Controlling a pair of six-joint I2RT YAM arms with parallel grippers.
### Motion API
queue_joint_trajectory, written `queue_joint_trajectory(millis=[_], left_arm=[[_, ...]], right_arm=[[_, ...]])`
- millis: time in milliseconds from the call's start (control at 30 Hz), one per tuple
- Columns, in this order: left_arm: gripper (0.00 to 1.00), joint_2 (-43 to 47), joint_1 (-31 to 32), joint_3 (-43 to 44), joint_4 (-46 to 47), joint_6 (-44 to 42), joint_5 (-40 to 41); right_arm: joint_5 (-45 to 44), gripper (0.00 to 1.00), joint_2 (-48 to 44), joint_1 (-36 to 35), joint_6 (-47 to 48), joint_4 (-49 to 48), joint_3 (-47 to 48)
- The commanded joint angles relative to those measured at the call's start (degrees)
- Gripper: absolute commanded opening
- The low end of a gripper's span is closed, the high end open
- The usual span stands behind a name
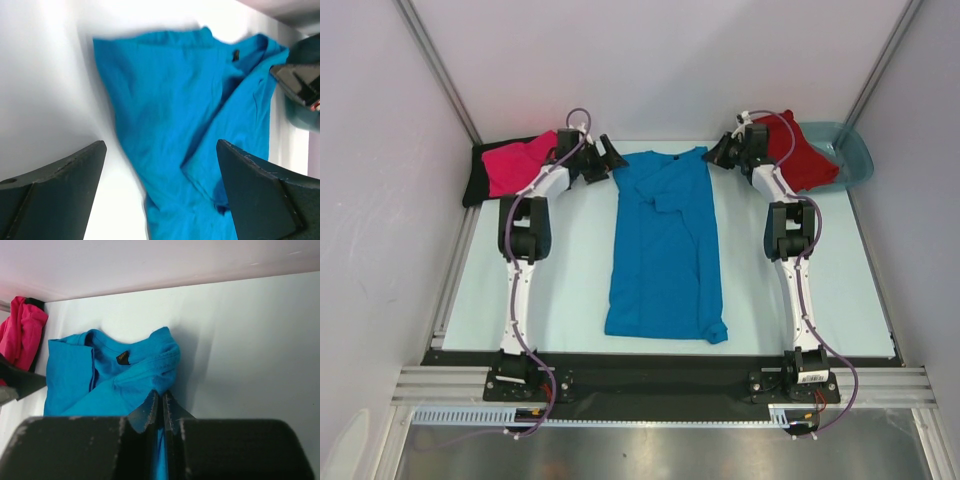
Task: Fold and stack the t-shirts
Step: Fold the tshirt
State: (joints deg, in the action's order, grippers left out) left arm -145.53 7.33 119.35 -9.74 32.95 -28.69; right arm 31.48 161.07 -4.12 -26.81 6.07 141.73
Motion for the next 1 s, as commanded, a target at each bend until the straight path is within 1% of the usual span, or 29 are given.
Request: queue_joint_trajectory(millis=[0, 233, 400, 467, 500, 567, 600, 633, 667, 700, 767, 800, 833, 867, 900, 933, 967], left_arm=[[1.00, -4.31, -0.04, 5.53, -3.01, -0.70, 2.93], [1.00, -9.85, 0.66, 13.52, -2.83, 1.59, 2.41], [1.00, -12.58, 1.10, 16.96, -2.39, 3.52, 1.00], [0.92, -13.72, 1.37, 18.98, -2.92, 3.96, 0.65], [0.90, -14.25, 1.46, 19.69, -3.44, 3.96, 0.65], [0.79, -14.78, 1.46, 20.83, -4.32, 4.40, 0.91], [0.78, -14.78, 1.46, 20.84, -4.67, 4.32, 1.09], [0.81, -14.52, 1.54, 20.84, -5.20, 4.06, 2.31], [0.80, -14.08, 1.72, 20.92, -6.60, 3.27, 2.84], [0.73, -13.81, 1.89, 20.92, -7.31, 2.65, 3.72], [0.71, -13.11, 2.51, 20.75, -9.24, 1.34, 6.53], [0.59, -12.93, 2.68, 20.92, -9.68, 1.07, 6.89], [0.56, -13.02, 2.86, 21.01, -10.03, 1.06, 7.15], [0.56, -13.11, 2.86, 21.27, -10.39, 1.15, 6.98], [0.59, -13.46, 2.86, 21.36, -10.56, 1.33, 6.63], [0.60, -13.55, 2.86, 21.36, -10.65, 1.59, 6.37], [0.60, -13.63, 2.86, 21.36, -10.74, 1.68, 6.10]], right_arm=[[0.86, 0.07, -1.11, -0.01, 0.09, -2.55, -1.63], [-0.19, 0.07, -2.87, -2.29, 2.37, -1.50, -3.30], [-0.64, 0.06, -3.14, -2.65, 3.08, -1.14, -3.57], [-0.55, 0.06, -3.22, -2.56, 2.99, -1.23, -3.57], [-0.55, 0.06, -3.40, -2.65, 2.99, -1.32, -3.57], [-0.46, 0.06, -3.49, -2.47, 3.25, -1.14, -3.48], [-0.46, 0.06, -3.66, -2.47, 3.17, -1.14, -3.48], [-0.46, 0.06, -3.84, -2.47, 3.25, -0.97, -3.57], [-0.46, 0.06, -3.84, -2.47, 3.25, -0.97, -3.48], [-0.55, 0.06, -3.93, -2.47, 3.34, -0.79, -3.57], [-0.55, 0.06, -4.10, -2.47, 3.25, -0.79, -3.74], [-0.46, 0.06, -4.02, -2.47, 3.25, -0.70, -3.83], [-0.46, 0.06, -4.10, -2.56, 3.25, -0.79, -3.92], [-0.46, 0.06, -4.10, -2.56, 3.25, -0.97, -4.09], [-0.46, 0.08, -4.02, -2.56, 3.34, -0.88, -4.18], [-0.55, 0.11, -4.01, -2.56, 3.51, -0.79, -4.18], [-0.81, 0.17, -4.10, -2.47, 3.69, -0.53, -4.18]])
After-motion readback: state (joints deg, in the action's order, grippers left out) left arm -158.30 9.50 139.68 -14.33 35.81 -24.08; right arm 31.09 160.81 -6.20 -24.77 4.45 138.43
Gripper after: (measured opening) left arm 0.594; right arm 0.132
